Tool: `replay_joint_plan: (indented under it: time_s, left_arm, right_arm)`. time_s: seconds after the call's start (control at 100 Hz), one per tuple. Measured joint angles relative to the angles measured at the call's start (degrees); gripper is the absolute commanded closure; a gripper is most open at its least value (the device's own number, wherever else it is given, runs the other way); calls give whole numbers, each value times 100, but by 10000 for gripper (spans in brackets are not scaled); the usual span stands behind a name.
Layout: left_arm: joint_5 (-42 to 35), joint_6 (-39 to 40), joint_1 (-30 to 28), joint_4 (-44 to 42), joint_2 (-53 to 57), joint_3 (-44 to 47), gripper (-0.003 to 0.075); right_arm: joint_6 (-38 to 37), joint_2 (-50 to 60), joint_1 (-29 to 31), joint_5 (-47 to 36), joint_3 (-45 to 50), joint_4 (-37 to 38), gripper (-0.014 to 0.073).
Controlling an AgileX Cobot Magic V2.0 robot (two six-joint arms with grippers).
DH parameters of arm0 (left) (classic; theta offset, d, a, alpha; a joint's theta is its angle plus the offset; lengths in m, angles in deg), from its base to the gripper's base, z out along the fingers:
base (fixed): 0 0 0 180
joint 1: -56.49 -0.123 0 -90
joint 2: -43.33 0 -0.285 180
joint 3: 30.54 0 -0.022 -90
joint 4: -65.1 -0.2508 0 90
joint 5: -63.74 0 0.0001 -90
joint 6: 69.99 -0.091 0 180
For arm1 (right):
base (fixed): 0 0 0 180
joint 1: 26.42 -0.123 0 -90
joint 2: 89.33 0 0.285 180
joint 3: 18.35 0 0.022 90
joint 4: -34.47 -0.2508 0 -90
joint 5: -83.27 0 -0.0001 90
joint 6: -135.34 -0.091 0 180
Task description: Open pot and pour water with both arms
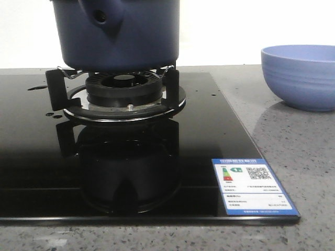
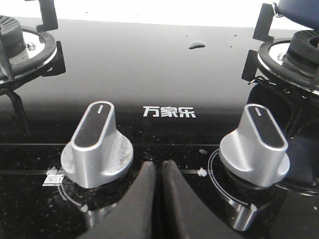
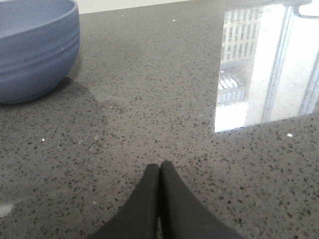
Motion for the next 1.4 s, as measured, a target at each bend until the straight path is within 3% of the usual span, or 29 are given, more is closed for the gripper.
replay_joint_plan:
  time_s: [0.96,1.08,1.22,1.4]
  left_arm:
    - [-195,0,0,-127,0,0,733]
    - [-858,0,0,537,0,0,733]
    - [-1566,0,0,2072,0,0,733]
    - [-1881,0,0,4278,0,0,733]
  right_arm:
    - [0,0,0,-172,0,56,645]
    - [-2,0,0,-1145,0,-287,645]
    - [-15,0,0,-2388,0,-714,645]
    - [-35,0,0,-2651,0,-1157,645]
